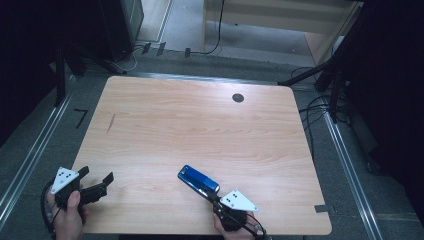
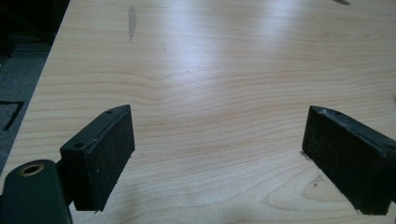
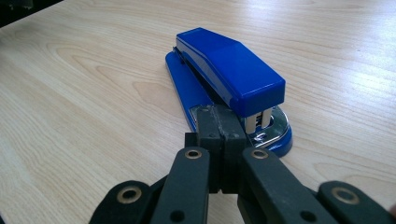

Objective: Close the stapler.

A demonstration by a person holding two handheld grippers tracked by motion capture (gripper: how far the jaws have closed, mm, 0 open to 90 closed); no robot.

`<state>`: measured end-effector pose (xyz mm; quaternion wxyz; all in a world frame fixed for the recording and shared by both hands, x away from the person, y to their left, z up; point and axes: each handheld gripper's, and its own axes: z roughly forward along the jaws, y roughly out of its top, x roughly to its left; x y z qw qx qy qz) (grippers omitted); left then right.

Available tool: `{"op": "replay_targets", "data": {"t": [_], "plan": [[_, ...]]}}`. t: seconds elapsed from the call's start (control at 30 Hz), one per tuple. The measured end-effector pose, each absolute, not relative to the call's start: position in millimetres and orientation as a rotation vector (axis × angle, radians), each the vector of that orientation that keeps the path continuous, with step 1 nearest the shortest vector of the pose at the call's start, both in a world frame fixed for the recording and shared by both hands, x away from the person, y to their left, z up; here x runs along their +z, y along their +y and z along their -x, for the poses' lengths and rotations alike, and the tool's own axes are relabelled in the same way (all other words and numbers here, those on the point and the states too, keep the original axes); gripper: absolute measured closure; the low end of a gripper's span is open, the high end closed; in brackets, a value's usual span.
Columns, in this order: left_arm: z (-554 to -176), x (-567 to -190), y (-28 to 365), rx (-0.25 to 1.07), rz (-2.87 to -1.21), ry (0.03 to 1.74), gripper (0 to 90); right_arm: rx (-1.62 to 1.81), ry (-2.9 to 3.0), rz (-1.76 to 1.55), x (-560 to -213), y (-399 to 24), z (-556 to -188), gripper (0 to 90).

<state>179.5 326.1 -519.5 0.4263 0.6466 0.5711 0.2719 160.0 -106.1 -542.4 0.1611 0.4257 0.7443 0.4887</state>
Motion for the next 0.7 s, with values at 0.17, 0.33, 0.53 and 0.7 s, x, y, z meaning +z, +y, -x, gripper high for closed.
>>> {"op": "replay_targets", "data": {"t": [0.17, 0.33, 0.53, 0.7], "plan": [[-180.9, -521.5, 324.5, 0.679, -1.624, 1.428, 9.6, 1.391, 2.087, -1.273, -545.9, -108.6, -162.0, 90.0], [-181.9, -522.5, 322.3, 0.682, -1.647, 1.421, 9.4, 1.395, 2.084, -1.285, -545.9, -109.3, -163.9, 90.0], [-182.2, -522.9, 320.9, 0.685, -1.663, 1.416, 9.4, 1.385, 2.075, -1.318, -544.8, -109.9, -167.3, 90.0], [-182.6, -523.0, 320.6, 0.682, -1.663, 1.419, 9.3, 1.355, 2.076, -1.332, -542.8, -109.4, -170.0, 90.0]]}}
